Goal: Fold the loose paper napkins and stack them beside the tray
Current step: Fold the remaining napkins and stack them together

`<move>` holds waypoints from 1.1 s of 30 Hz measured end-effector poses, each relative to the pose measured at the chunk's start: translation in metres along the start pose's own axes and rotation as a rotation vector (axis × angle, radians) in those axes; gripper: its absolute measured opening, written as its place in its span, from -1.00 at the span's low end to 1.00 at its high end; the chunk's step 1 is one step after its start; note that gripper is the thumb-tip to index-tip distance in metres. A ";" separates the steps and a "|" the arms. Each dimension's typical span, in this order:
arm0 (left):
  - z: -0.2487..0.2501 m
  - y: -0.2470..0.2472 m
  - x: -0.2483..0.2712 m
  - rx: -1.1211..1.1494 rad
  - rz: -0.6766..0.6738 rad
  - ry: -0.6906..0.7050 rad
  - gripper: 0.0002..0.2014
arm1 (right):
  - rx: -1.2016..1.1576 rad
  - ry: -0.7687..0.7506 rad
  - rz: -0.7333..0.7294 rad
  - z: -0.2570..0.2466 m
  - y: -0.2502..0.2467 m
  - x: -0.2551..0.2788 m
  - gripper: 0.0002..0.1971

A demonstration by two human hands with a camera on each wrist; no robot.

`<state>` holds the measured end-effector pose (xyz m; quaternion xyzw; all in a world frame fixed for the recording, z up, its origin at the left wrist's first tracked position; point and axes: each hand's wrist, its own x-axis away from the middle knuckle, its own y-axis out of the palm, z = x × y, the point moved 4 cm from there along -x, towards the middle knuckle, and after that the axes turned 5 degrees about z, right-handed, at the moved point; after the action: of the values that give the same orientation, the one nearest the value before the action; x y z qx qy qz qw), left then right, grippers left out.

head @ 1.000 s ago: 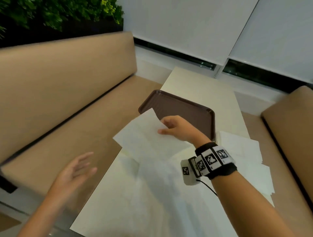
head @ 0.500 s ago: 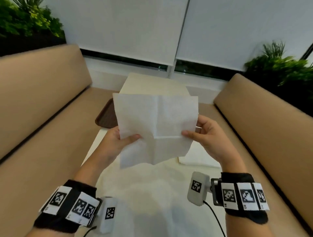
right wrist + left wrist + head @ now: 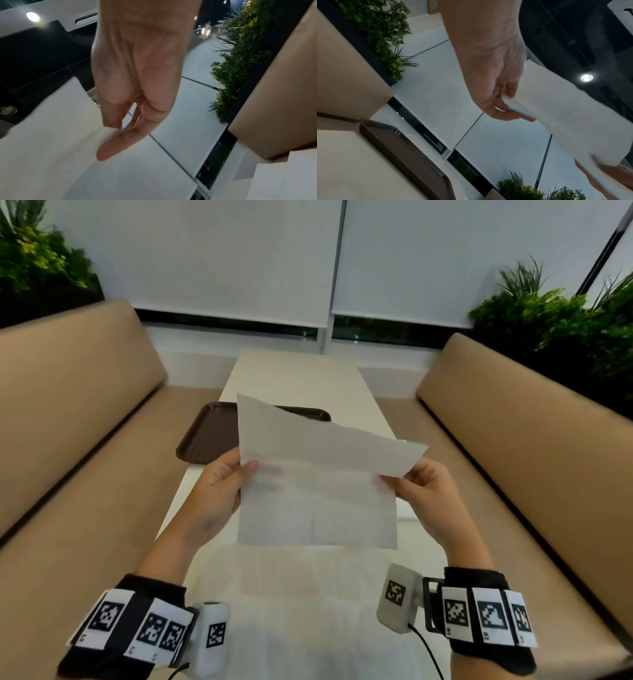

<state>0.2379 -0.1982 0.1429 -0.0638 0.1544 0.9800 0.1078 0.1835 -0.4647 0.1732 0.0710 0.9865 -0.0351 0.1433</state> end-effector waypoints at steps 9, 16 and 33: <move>0.008 -0.006 0.010 -0.044 -0.019 -0.105 -0.65 | -0.022 0.158 -0.032 0.017 0.001 0.000 -0.54; -0.022 -0.011 0.001 -0.326 -0.019 -0.114 -0.83 | 0.027 0.268 -0.074 0.047 -0.002 0.011 -0.82; -0.162 0.134 -0.130 -0.818 -0.086 -0.143 -0.69 | 1.024 0.354 0.219 0.143 -0.118 -0.105 -0.74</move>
<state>0.3475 -0.3990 0.0490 -0.0396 -0.2585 0.9571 0.1248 0.3049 -0.6081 0.0727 0.2384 0.8393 -0.4828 -0.0749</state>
